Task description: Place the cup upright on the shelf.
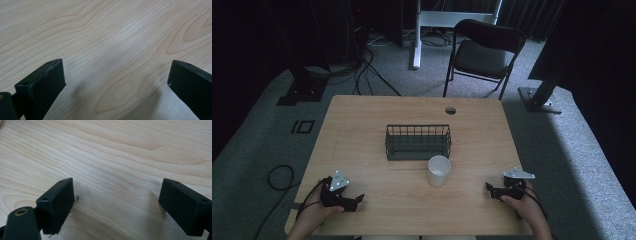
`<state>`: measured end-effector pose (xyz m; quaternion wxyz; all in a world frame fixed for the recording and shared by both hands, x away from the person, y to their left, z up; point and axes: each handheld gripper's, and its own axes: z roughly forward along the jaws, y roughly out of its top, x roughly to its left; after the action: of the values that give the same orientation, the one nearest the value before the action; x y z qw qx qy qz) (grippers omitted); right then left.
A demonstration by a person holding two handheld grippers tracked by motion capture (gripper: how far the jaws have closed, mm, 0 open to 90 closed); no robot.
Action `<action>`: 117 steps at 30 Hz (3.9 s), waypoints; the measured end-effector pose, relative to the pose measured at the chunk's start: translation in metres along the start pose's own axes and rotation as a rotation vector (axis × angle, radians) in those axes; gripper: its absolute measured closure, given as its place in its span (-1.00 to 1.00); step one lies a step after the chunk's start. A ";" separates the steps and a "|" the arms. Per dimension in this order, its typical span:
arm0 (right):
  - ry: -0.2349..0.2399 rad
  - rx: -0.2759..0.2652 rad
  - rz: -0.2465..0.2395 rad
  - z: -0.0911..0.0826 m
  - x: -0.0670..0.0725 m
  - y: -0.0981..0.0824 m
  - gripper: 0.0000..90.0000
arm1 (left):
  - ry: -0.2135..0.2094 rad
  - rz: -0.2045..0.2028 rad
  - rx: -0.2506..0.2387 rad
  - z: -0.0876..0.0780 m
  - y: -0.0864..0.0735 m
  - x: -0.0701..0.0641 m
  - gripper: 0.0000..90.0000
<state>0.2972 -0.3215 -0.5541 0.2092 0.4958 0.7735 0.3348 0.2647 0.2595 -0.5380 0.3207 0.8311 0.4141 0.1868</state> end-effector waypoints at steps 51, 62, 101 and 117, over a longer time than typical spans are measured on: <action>0.000 0.001 0.000 0.000 0.000 0.000 -0.72 | -0.223 0.191 -0.151 0.045 0.095 -0.077 -0.97; 0.000 0.001 0.001 0.000 0.000 0.000 -0.72 | -0.255 0.207 -0.171 0.054 0.111 -0.090 -0.97; 0.000 0.001 0.001 0.000 0.000 0.000 -0.72 | -0.389 0.267 -0.256 0.090 0.166 -0.137 -0.97; 0.000 0.001 0.001 0.000 0.000 0.000 -0.72 | -0.418 0.258 -0.268 0.107 0.175 -0.145 -0.97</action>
<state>0.2971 -0.3214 -0.5540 0.2088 0.4962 0.7735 0.3345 0.3405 0.0229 -0.5017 0.4798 0.8477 0.2012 0.1037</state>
